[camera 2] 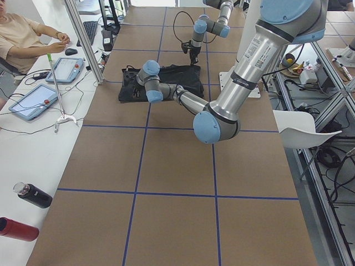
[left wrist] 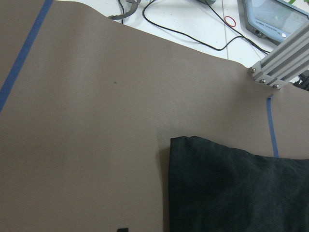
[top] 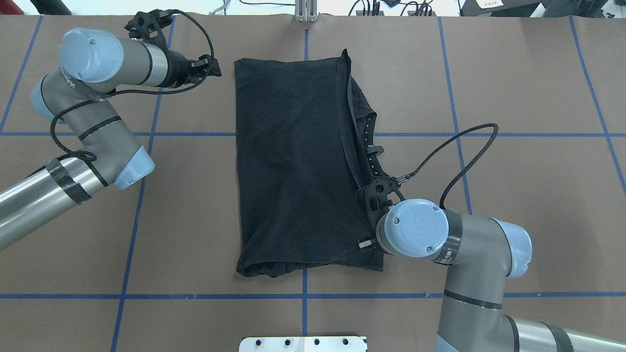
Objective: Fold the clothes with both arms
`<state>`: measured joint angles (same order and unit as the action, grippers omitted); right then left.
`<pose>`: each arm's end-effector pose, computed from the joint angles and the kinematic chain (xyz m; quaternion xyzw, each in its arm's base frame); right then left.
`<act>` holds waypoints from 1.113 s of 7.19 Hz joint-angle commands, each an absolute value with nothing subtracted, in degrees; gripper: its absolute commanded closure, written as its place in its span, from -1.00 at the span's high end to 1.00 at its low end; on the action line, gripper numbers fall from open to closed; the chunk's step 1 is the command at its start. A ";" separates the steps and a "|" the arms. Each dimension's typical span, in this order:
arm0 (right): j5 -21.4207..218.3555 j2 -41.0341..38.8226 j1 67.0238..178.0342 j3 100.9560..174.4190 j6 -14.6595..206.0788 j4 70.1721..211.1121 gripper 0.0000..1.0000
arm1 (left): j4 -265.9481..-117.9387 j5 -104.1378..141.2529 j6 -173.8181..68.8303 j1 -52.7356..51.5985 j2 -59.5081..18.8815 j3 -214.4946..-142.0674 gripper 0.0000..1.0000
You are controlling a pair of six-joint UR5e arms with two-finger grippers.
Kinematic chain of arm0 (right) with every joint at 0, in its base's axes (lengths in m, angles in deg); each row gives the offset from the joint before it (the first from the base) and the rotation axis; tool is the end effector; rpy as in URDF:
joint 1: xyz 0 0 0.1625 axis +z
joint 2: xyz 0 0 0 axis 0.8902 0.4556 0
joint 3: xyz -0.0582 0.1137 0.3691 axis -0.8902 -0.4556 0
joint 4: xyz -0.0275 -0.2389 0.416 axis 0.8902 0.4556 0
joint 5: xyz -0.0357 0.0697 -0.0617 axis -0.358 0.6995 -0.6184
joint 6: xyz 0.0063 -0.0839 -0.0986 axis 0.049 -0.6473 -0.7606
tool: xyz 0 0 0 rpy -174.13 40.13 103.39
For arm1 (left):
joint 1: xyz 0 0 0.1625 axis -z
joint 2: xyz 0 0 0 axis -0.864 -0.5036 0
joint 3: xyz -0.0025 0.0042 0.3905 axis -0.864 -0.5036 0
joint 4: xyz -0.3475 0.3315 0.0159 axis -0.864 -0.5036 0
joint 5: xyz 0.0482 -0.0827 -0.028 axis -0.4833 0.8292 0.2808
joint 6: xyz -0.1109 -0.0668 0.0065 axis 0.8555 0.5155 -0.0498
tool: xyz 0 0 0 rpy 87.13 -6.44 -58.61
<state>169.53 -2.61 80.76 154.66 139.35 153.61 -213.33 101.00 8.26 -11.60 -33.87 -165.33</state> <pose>-0.5808 -0.3176 0.2487 0.1140 -0.3400 -0.1102 0.9270 0.4559 -0.6621 0.2751 0.2061 0.5313 -0.1712 0.8037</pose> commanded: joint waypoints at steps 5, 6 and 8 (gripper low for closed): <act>169.05 -3.41 82.40 155.26 146.68 153.02 0.23 | -213.39 100.91 8.27 -11.69 -33.33 -165.45 0.32; 168.79 -3.76 82.67 155.35 152.19 152.93 0.26 | -213.39 100.91 8.27 -11.69 -33.33 -165.45 0.32; 168.70 -3.76 82.67 155.26 168.69 152.75 0.24 | -213.39 100.91 8.27 -11.69 -33.33 -165.45 0.32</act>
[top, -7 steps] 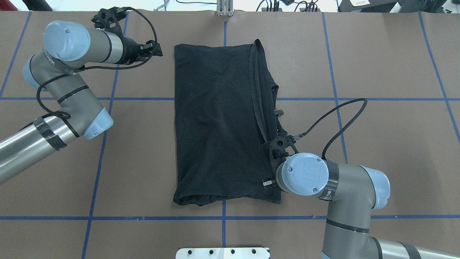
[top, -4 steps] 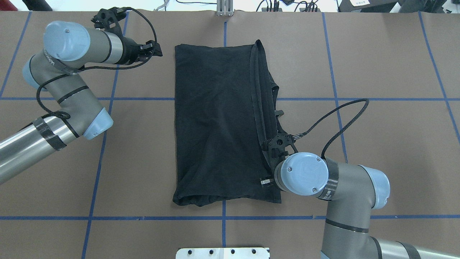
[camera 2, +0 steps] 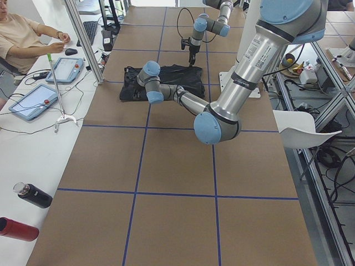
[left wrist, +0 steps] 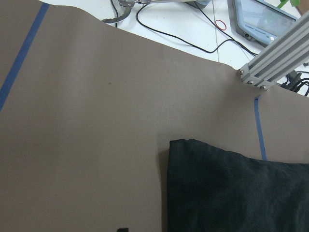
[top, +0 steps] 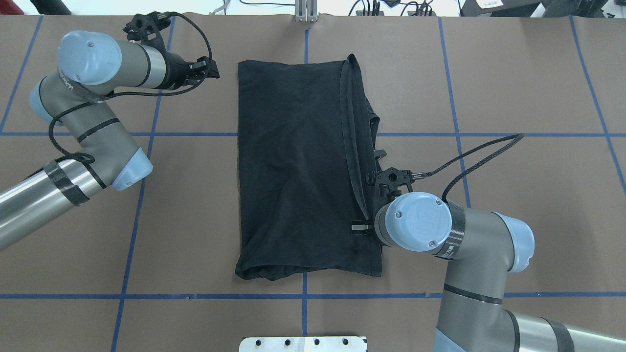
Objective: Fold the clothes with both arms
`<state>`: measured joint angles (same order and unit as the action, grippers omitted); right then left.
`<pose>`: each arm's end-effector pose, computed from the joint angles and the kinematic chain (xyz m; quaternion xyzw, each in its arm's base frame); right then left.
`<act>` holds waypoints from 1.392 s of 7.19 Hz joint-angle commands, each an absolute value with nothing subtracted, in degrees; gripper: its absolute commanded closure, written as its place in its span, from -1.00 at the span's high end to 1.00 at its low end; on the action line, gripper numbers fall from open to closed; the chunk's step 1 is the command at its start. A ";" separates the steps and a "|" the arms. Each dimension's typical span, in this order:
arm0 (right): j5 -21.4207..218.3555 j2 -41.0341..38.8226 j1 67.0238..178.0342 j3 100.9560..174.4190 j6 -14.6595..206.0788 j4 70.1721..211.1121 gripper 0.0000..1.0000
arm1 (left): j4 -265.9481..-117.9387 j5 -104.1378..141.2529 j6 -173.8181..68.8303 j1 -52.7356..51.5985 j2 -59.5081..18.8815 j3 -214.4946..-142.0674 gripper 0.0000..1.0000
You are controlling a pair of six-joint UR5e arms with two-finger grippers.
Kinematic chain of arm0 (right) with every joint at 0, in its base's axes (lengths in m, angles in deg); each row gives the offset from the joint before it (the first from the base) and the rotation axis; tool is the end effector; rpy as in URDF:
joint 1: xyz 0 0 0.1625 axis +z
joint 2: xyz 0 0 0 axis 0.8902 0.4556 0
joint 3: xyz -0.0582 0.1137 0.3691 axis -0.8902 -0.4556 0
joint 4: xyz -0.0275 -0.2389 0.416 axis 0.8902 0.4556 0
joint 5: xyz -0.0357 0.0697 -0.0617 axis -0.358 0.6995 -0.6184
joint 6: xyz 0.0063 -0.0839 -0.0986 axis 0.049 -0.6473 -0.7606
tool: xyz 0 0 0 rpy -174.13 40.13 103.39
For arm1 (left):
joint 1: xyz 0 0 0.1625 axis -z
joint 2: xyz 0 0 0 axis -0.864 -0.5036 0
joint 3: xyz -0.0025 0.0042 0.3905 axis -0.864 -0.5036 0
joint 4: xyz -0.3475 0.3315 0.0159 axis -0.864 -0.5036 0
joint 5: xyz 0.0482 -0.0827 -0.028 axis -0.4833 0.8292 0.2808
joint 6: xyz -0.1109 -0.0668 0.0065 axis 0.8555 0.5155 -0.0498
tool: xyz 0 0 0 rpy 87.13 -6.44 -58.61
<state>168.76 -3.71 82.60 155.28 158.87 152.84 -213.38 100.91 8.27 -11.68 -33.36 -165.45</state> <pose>-0.5686 -0.3373 0.2287 0.0719 -0.3714 0.0647 0.9234 0.4557 -0.6605 0.2809 0.2048 0.5292 -0.1719 0.8052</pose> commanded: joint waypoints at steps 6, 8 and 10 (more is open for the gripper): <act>168.61 -3.85 83.29 149.82 185.88 144.15 0.24 | -213.39 100.91 8.27 -11.69 -33.15 -165.45 0.32; 168.61 -3.85 83.20 149.11 186.08 144.23 0.25 | -213.39 100.91 8.27 -11.69 -33.24 -165.45 0.32; 168.87 -3.85 83.20 148.84 186.08 144.49 0.26 | -213.39 101.00 8.27 -11.69 -33.24 -165.45 0.32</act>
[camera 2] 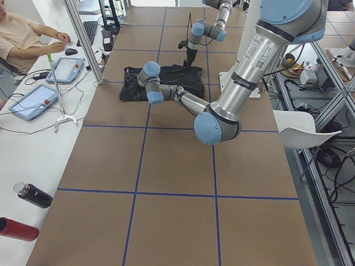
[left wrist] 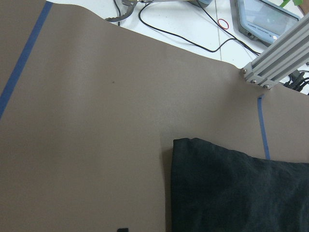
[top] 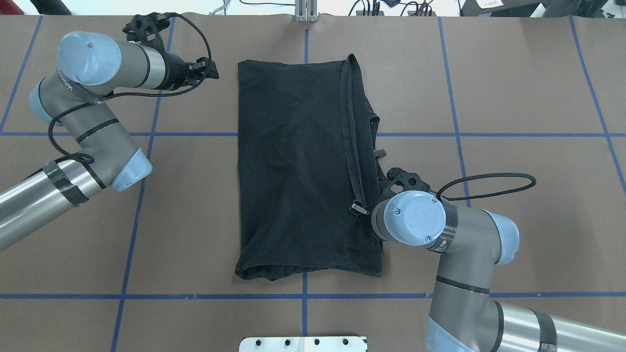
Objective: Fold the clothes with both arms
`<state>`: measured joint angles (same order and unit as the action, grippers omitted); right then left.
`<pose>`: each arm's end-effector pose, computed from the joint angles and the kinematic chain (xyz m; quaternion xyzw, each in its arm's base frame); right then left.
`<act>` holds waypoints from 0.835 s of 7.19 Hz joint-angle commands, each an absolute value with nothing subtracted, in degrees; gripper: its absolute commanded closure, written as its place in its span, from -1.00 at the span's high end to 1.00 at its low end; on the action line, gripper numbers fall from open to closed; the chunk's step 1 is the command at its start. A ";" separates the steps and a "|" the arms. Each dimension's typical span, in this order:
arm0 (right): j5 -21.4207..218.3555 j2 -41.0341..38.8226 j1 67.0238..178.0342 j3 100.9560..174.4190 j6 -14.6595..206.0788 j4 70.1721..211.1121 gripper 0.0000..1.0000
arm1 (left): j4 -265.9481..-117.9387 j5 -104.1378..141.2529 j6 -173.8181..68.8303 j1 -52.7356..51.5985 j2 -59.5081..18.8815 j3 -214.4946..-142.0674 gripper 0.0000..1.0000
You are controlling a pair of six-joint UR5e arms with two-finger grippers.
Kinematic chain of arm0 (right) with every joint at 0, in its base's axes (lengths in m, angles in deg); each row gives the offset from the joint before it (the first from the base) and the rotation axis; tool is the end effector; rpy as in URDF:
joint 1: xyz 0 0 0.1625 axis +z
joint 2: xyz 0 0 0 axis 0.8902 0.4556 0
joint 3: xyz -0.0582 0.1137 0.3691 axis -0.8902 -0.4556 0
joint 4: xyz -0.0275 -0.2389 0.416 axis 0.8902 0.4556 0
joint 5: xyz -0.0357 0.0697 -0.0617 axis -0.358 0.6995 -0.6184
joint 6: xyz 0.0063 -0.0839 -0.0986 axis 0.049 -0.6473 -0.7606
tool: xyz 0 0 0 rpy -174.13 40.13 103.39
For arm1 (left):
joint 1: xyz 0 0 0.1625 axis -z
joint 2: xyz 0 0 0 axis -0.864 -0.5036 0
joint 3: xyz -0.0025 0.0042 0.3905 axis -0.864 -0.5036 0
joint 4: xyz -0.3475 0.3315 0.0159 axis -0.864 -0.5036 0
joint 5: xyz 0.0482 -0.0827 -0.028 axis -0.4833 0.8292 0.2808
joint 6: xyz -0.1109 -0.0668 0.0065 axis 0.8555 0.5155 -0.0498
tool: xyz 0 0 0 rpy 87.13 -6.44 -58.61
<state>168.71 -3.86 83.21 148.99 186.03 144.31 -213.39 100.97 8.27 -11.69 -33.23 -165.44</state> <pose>-0.5966 -0.3551 0.2593 -0.0140 -0.3972 0.2815 0.8734 0.4557 -0.6601 0.2828 0.2038 0.5287 -0.1718 0.8058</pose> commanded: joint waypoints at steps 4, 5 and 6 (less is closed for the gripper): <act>169.05 -3.68 83.03 148.84 186.08 144.75 -0.48 | -213.39 100.91 9.76 -11.78 -33.33 -165.53 0.32; 169.05 -3.59 82.94 148.76 186.08 144.75 -0.99 | -213.39 100.91 9.85 -11.78 -33.15 -166.23 0.32; 169.05 -3.59 82.94 148.75 186.00 144.75 -1.00 | -213.39 100.91 9.86 -11.69 -33.06 -166.32 0.32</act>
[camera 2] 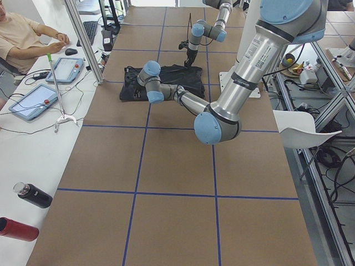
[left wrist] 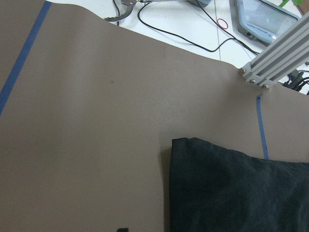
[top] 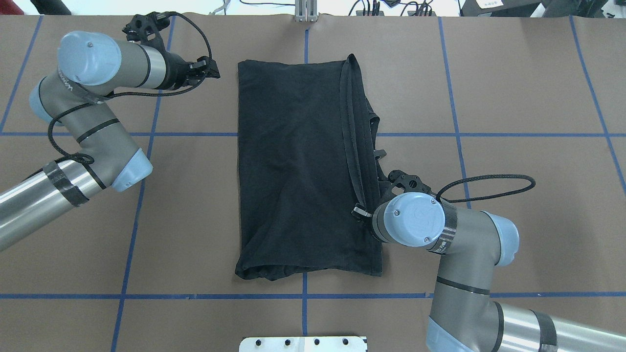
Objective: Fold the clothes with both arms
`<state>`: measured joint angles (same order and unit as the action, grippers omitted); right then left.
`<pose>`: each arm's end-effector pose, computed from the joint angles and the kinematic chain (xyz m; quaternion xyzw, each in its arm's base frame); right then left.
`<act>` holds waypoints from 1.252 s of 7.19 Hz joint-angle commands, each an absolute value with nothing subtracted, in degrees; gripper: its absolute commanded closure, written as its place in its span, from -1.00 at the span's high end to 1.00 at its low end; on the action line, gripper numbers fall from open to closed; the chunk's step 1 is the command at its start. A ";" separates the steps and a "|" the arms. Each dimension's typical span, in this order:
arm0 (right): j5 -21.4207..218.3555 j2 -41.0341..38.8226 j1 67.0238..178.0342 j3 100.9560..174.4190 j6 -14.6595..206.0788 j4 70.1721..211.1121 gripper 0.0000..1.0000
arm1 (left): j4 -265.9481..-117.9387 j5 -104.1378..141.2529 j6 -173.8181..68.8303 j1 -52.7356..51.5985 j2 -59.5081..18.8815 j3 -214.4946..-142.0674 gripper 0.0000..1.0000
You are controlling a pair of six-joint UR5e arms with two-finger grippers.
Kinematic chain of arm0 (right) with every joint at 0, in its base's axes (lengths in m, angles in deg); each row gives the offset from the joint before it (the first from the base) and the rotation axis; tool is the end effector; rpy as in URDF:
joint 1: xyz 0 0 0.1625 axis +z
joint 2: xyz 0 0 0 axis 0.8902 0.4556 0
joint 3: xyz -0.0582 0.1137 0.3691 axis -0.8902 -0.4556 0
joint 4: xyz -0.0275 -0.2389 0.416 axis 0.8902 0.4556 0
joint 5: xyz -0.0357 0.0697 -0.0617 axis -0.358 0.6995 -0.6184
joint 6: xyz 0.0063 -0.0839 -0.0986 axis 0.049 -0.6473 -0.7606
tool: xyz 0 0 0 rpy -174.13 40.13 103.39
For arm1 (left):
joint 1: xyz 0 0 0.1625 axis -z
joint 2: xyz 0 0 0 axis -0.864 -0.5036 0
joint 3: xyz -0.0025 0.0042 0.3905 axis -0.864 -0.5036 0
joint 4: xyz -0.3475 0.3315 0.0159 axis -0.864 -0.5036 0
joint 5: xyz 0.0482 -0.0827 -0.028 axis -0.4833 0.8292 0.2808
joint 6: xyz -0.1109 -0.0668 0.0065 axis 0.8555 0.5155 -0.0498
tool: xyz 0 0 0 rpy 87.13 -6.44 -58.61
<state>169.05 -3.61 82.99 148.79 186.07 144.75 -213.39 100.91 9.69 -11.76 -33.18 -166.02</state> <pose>-0.5985 -0.3522 0.2654 -0.0180 -0.3901 0.2802 0.8770 0.4549 -0.6580 0.2775 0.1995 0.5342 -0.1804 0.8014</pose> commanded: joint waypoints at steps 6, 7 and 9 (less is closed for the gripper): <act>170.01 -2.71 83.64 151.65 185.91 144.75 -1.00 | -213.21 100.83 24.45 -14.04 -25.37 -178.66 0.32; 170.10 -2.36 83.64 151.83 185.91 144.75 -1.00 | -213.13 100.04 31.67 -17.63 -21.15 -184.46 0.33; 171.68 -0.26 83.64 153.84 185.91 144.49 -1.00 | -202.04 89.72 44.45 -30.25 -18.74 -194.14 0.33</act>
